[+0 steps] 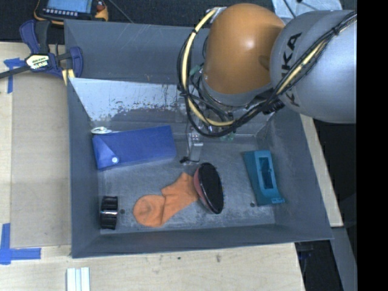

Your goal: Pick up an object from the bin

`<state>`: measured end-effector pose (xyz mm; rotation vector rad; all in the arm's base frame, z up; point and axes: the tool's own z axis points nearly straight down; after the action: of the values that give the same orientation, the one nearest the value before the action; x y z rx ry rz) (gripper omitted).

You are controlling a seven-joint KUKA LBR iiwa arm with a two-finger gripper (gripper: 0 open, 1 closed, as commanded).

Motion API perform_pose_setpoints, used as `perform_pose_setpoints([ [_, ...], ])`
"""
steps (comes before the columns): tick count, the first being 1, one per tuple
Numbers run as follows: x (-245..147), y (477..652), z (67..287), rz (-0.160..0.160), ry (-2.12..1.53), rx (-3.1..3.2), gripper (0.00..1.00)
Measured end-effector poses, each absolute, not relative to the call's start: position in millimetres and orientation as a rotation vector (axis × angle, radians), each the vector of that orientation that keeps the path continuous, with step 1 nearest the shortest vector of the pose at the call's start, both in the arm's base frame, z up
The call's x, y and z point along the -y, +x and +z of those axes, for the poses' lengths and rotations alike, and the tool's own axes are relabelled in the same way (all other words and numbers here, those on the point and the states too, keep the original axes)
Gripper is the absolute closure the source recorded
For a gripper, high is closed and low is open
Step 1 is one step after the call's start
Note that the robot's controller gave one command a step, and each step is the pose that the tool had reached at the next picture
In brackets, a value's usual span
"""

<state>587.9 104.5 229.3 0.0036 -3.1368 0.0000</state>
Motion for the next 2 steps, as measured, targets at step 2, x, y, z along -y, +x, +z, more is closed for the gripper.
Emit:
perform_pose_setpoints([
  [2, -109, 564.7, 183, -0.001, 0.19, 3.141, 0.0],
])
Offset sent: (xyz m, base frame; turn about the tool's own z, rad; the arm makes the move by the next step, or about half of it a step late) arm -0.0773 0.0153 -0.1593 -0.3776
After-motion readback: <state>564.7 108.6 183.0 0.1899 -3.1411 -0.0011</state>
